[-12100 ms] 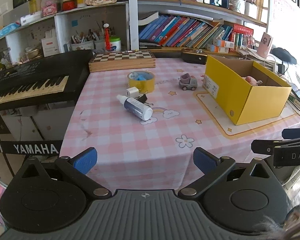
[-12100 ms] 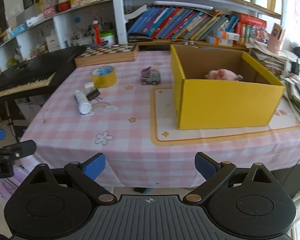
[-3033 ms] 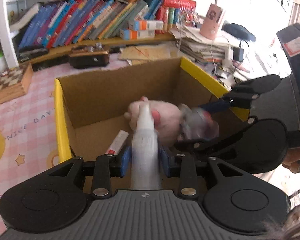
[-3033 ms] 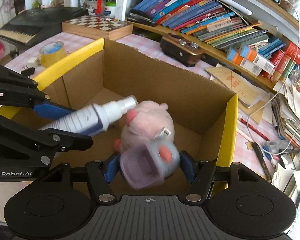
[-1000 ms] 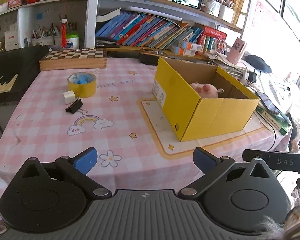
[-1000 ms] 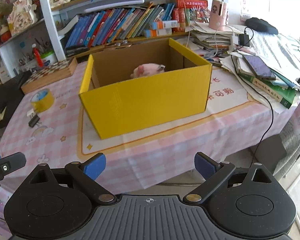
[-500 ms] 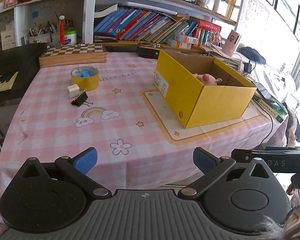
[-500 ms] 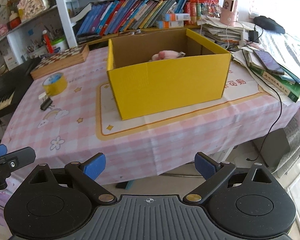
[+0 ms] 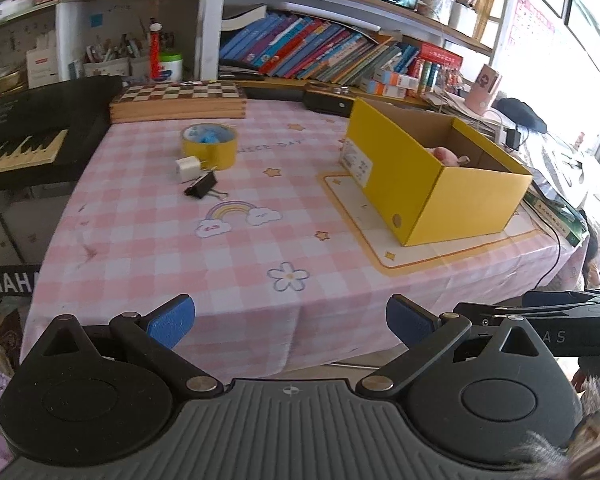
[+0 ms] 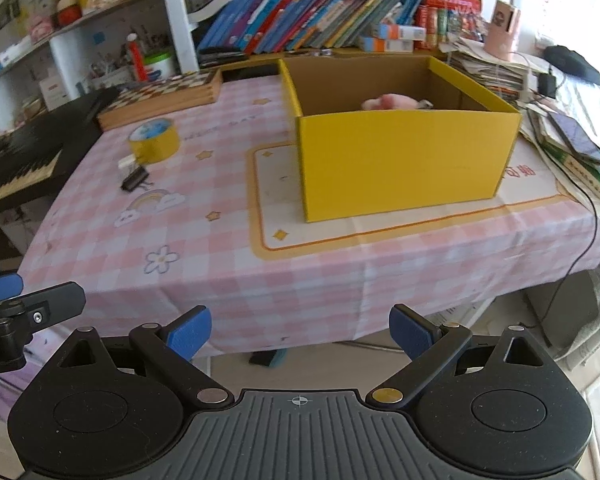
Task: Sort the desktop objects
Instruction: 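Withdraw both tools from the yellow box back over the table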
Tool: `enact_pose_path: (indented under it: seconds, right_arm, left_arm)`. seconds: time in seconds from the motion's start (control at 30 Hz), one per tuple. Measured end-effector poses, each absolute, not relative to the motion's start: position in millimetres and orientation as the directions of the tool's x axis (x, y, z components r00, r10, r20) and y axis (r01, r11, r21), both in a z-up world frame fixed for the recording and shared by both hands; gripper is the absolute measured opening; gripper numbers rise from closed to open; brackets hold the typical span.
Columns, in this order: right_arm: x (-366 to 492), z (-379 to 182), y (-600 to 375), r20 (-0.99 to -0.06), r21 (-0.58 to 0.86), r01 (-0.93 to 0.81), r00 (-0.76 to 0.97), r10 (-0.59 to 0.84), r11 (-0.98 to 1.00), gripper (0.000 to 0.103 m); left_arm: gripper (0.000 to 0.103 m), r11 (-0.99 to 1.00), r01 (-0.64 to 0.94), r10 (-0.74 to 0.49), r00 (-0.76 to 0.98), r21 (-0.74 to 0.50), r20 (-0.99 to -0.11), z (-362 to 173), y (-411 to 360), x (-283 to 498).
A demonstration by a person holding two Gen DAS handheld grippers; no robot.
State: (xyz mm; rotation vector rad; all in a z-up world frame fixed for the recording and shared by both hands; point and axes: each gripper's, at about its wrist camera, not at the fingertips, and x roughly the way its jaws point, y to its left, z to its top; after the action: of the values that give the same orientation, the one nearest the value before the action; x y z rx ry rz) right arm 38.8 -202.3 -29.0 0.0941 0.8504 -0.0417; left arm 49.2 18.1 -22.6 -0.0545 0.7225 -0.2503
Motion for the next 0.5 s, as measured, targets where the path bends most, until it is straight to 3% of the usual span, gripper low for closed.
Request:
enact_pose_path:
  seconds: [0.5]
  right_arm:
    - [55, -21, -154, -0.736, 0.043, -0.061, 0.673, 0.072, 0.997, 0.098]
  left_arm:
    - [0.103, 0.984, 0.097, -0.17, 0.76, -0.148, -0.628, -18, 62, 43]
